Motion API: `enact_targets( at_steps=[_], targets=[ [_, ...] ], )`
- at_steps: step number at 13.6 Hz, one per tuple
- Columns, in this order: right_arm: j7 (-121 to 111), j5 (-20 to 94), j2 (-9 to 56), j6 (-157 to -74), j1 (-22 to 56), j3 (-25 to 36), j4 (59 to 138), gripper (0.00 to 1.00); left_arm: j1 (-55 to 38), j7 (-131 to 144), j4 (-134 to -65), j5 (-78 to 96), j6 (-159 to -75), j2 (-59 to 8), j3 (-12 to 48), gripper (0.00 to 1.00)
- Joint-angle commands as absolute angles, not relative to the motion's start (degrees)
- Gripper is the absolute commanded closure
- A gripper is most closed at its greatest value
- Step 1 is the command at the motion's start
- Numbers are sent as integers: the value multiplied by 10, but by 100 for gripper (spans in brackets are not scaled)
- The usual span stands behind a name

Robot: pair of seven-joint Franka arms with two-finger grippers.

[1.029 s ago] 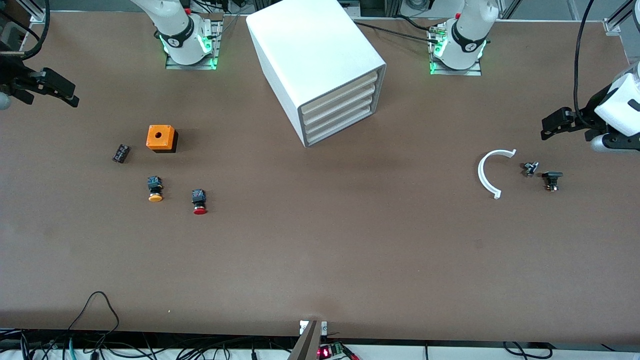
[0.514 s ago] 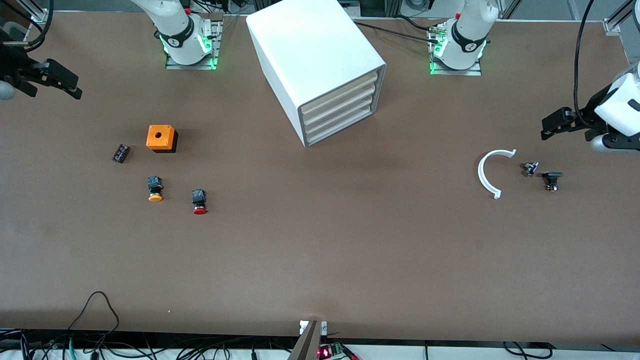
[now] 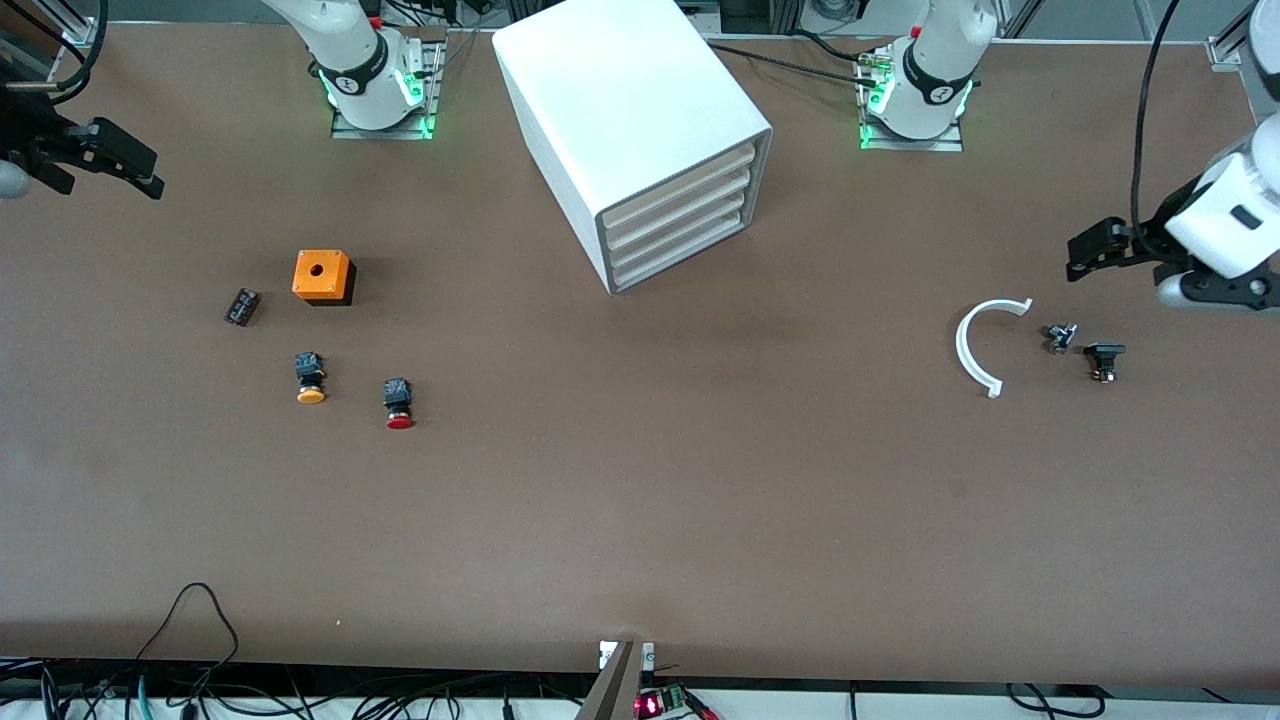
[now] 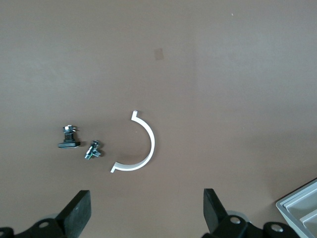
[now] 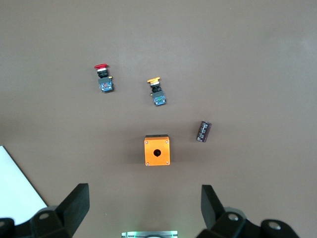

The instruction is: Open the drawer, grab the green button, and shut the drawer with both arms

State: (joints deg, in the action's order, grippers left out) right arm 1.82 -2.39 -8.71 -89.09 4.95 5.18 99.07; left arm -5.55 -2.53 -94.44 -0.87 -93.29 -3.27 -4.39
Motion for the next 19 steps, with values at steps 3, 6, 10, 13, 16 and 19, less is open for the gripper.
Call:
enact_targets(
  at_steps=[3,6,10,13,16,19],
  targets=[
    [20,-19,-89,-899,51,52,998,0,-61,-36,-947,12,-931,-98,0,0],
    [20,-19,-75,-902,54,51,984,0,-61,-46,-960,45,-932,-158,11,0],
    [21,-14,-55,-904,71,50,975,0,-54,-101,-976,202,-933,-218,11,0],
    [20,-18,-7,-904,90,50,962,0,-54,-156,-1037,376,-935,-256,11,0],
    [12,-16,40,-901,91,51,935,0,-61,-264,-1089,476,-936,-284,35,0],
    [12,-14,43,-900,92,51,937,0,-69,-336,-1135,524,-944,-314,68,0]
  ],
)
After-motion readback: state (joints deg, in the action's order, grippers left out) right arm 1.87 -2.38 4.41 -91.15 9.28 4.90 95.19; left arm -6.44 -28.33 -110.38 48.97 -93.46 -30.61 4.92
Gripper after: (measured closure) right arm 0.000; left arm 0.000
